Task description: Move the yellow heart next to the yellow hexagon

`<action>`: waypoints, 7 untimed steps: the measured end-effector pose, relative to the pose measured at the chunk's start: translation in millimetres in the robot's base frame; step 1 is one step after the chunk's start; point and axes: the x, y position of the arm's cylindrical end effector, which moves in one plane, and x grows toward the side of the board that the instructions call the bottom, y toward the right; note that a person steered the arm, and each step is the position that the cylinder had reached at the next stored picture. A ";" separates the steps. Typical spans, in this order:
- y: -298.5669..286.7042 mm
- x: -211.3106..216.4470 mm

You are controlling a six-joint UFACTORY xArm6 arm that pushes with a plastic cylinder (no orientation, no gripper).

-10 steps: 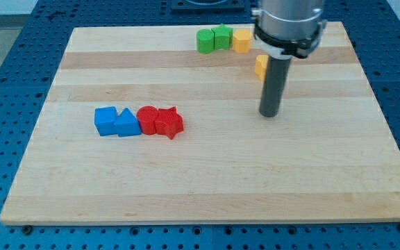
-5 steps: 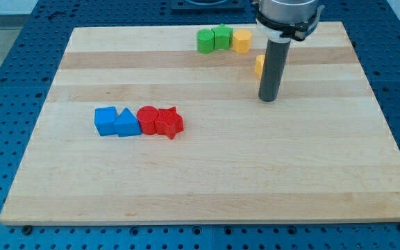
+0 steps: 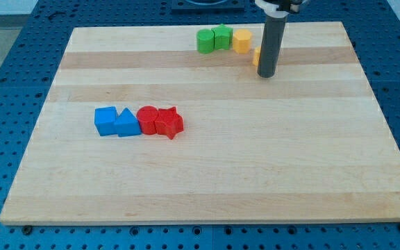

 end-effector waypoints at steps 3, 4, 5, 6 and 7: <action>0.0 -7.5; 0.1 -79.0; 0.1 -79.0; 33.1 -85.1; 36.6 -93.0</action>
